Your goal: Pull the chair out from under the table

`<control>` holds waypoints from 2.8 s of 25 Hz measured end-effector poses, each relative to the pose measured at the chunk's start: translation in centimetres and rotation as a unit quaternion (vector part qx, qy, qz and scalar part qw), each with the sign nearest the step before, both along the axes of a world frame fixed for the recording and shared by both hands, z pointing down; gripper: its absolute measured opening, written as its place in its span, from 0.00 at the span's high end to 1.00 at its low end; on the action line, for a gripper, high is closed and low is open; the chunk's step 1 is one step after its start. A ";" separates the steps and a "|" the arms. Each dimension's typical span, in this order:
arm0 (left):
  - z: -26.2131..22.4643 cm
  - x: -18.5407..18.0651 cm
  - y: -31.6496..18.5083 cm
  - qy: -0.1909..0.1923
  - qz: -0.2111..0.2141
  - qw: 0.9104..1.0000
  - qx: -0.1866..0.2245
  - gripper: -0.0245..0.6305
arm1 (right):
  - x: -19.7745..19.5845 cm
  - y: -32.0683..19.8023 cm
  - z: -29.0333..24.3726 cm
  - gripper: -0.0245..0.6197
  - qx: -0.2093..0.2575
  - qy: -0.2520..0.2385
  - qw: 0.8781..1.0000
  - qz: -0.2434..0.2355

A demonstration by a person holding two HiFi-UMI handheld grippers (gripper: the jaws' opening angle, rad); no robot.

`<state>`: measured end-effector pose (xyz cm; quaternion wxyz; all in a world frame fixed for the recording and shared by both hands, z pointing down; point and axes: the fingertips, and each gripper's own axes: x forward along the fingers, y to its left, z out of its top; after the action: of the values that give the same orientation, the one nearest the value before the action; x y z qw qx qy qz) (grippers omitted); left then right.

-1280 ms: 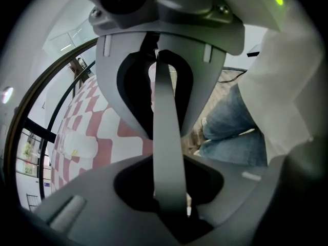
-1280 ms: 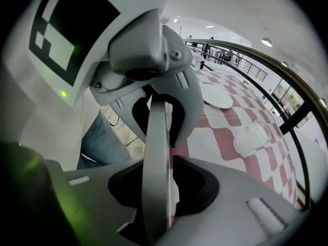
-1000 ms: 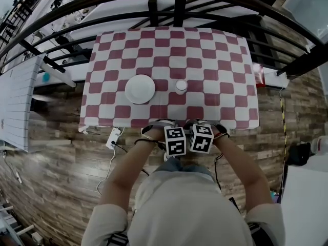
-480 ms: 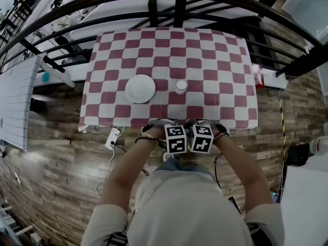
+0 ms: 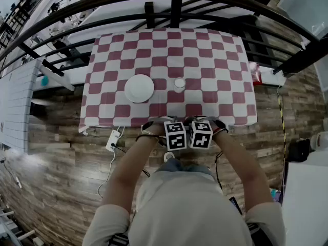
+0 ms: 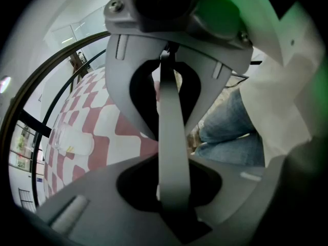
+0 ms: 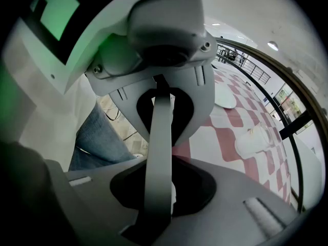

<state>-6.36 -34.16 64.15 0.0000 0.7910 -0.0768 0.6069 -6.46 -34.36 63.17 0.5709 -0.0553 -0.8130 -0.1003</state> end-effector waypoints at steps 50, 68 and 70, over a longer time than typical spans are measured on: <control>0.3 0.9 4.5 -0.004 -0.002 1.000 0.025 0.85 | 0.9 4.8 0.3 0.85 -0.007 0.002 1.000 0.009; -0.2 0.7 7.3 -0.001 0.002 1.000 -0.003 0.84 | 0.8 7.5 -0.2 0.85 -0.066 0.010 0.998 0.006; -0.2 0.8 7.8 0.000 0.002 1.000 -0.004 0.84 | 0.8 8.0 -0.2 0.85 -0.069 0.011 0.998 0.006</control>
<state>-5.54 -26.39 63.98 0.0020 0.7914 -0.0731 0.6069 -5.64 -26.35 63.00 0.5753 -0.0905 -0.8119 -0.0403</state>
